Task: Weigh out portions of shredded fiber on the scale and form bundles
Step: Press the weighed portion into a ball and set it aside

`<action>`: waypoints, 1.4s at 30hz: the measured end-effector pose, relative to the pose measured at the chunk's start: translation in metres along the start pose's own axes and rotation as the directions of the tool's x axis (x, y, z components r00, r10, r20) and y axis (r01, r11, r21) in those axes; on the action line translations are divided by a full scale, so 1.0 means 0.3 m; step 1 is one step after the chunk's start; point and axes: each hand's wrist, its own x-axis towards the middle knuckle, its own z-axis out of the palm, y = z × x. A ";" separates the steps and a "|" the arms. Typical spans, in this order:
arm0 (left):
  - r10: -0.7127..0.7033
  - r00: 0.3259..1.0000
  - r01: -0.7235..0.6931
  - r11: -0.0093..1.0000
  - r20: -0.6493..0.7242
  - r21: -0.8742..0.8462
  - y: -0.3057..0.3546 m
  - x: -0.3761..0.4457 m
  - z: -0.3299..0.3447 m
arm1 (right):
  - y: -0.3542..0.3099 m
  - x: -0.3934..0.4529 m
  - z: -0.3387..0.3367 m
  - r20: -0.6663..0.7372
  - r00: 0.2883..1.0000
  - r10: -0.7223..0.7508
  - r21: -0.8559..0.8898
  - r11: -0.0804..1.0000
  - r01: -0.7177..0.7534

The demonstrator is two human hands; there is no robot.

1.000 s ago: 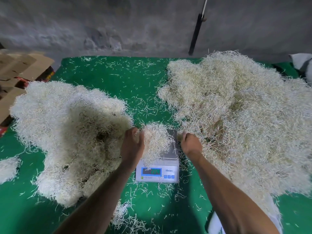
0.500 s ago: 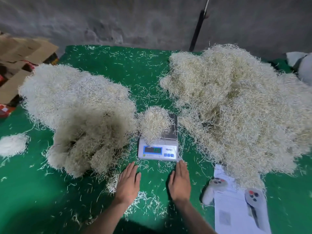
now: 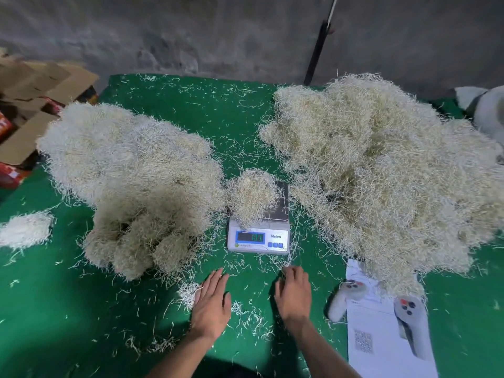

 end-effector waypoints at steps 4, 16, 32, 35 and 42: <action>-0.065 0.993 0.061 0.997 -0.094 -0.049 0.046 0.064 -0.056 | 0.007 0.078 -0.064 -0.084 0.992 0.092 0.060 0.994 -0.087; -0.339 0.939 0.110 0.448 -0.054 -0.887 0.340 0.485 -0.405 | -0.298 0.580 -0.401 -0.258 0.966 0.013 0.578 0.803 0.144; -0.242 0.909 0.336 -0.055 0.339 -0.940 0.377 0.685 -0.496 | -0.604 0.523 -0.307 -0.096 0.993 -0.062 0.937 0.332 0.111; -0.227 0.935 0.295 0.067 0.273 -0.953 0.384 0.629 -0.530 | -0.656 0.538 -0.401 -0.255 0.967 0.019 0.901 0.368 0.230; -0.088 0.995 0.047 0.090 0.039 -0.995 0.398 0.538 -0.815 | -0.665 0.466 -0.501 -0.235 0.961 -0.143 0.829 0.487 0.275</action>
